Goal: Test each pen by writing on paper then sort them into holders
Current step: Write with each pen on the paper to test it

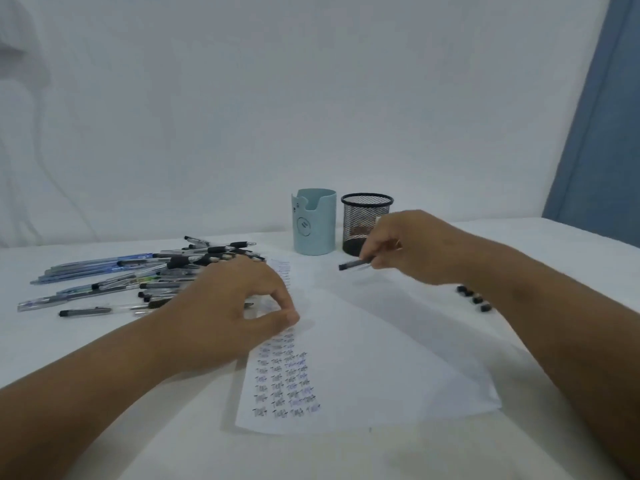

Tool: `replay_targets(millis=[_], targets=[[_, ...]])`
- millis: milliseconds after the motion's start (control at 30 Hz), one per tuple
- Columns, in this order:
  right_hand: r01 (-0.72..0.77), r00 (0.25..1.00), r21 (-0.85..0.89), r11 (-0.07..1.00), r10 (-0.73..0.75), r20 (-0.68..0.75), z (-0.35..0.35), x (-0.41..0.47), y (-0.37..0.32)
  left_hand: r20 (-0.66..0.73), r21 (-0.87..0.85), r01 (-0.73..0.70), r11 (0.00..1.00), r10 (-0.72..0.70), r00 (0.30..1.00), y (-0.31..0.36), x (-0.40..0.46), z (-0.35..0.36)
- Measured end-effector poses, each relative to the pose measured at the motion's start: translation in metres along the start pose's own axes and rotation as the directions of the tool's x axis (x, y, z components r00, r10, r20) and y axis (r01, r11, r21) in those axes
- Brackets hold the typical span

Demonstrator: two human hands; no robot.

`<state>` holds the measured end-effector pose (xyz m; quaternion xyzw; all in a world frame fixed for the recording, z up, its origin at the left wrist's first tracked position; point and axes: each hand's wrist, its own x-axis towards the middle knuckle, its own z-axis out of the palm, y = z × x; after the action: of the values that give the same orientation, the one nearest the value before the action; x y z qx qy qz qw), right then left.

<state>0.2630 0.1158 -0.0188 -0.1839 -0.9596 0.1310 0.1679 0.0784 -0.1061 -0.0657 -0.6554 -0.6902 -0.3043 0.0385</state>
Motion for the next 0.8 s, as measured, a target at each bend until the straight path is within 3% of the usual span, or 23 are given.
replay_targets(millis=[233, 367, 667, 800], targets=[[-0.297, 0.937, -0.133, 0.946, 0.315, 0.15, -0.042, -0.012, 0.068, -0.019, 0.009, -0.011, 1.0, 0.012, 1.0, 0.005, -0.001, 0.004], [-0.424, 0.885, -0.188, 0.886, 0.449, 0.124, -0.049, -0.019, 0.087, -0.061, 0.001, -0.014, 1.0, 0.014, 0.998, 0.0, -0.001, 0.003], [-0.453, 0.858, -0.274, 0.848, 0.498, 0.126, -0.052, -0.026, 0.094, -0.069, 0.016, -0.003, 1.0, 0.004, 0.998, -0.001, -0.001, 0.002], [-0.415, 0.888, -0.236, 0.879, 0.447, 0.104, -0.05, -0.02, 0.087, -0.077, -0.003, 0.025, 1.0, -0.025, 0.997, -0.001, -0.002, 0.002]])
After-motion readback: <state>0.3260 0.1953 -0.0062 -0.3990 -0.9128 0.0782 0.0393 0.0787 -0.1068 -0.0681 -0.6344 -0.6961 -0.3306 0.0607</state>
